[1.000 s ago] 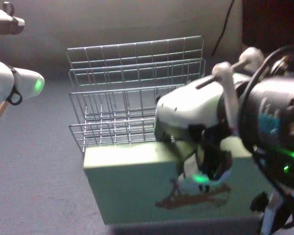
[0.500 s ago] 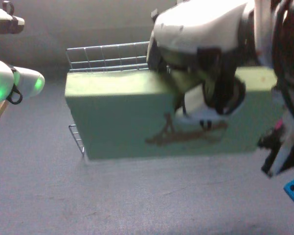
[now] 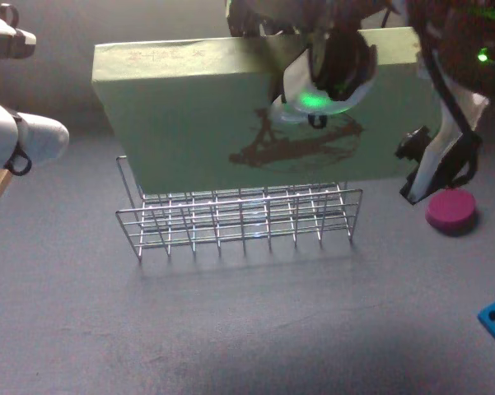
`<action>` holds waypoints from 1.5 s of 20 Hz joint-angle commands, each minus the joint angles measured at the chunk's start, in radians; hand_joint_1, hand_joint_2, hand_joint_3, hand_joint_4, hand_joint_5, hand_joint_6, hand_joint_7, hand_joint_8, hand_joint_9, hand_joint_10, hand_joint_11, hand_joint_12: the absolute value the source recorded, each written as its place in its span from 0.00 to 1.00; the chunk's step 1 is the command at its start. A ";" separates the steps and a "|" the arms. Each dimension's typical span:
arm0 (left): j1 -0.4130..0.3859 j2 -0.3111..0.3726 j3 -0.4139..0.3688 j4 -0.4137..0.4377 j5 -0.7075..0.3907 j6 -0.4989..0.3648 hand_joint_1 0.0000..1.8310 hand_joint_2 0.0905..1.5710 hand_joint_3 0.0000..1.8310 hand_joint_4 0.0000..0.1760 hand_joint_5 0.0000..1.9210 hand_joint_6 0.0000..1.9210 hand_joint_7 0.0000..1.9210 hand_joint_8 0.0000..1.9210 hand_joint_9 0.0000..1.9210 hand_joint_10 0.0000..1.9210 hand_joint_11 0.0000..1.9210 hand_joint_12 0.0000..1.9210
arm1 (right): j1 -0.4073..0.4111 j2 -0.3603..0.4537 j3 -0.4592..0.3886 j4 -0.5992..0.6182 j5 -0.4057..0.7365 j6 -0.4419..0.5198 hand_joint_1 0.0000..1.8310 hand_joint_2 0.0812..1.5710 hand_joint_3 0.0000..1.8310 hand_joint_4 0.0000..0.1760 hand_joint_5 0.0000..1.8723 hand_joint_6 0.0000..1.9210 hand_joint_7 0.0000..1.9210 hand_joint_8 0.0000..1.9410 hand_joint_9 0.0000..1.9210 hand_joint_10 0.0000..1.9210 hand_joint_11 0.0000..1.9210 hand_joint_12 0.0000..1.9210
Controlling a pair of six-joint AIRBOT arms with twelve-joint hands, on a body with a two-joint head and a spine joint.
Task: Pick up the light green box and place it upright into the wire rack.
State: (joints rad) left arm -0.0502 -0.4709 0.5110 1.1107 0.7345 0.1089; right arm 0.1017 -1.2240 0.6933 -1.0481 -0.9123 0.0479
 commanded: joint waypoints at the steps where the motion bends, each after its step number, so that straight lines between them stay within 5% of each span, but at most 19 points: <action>1: -0.013 0.004 0.003 0.072 -0.029 0.004 0.10 0.73 0.00 0.00 0.12 0.00 0.10 0.00 0.08 0.00 0.00 0.31 | 0.006 -0.008 0.005 -0.098 0.055 0.003 0.74 0.74 0.00 0.00 0.39 0.60 0.46 0.61 0.42 0.78 0.40 0.83; 30: -0.014 0.005 0.001 0.072 -0.030 0.004 0.10 0.73 0.00 0.00 0.11 0.00 0.09 0.00 0.08 0.00 0.00 0.31 | -0.128 -0.215 0.266 -0.096 0.172 0.067 0.74 0.74 0.00 0.00 0.39 0.60 0.46 0.61 0.41 0.79 0.39 0.84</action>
State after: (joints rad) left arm -0.0502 -0.4698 0.5110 1.1076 0.7406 0.1089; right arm -0.0410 -1.4380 0.9600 -1.0660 -0.7883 0.1143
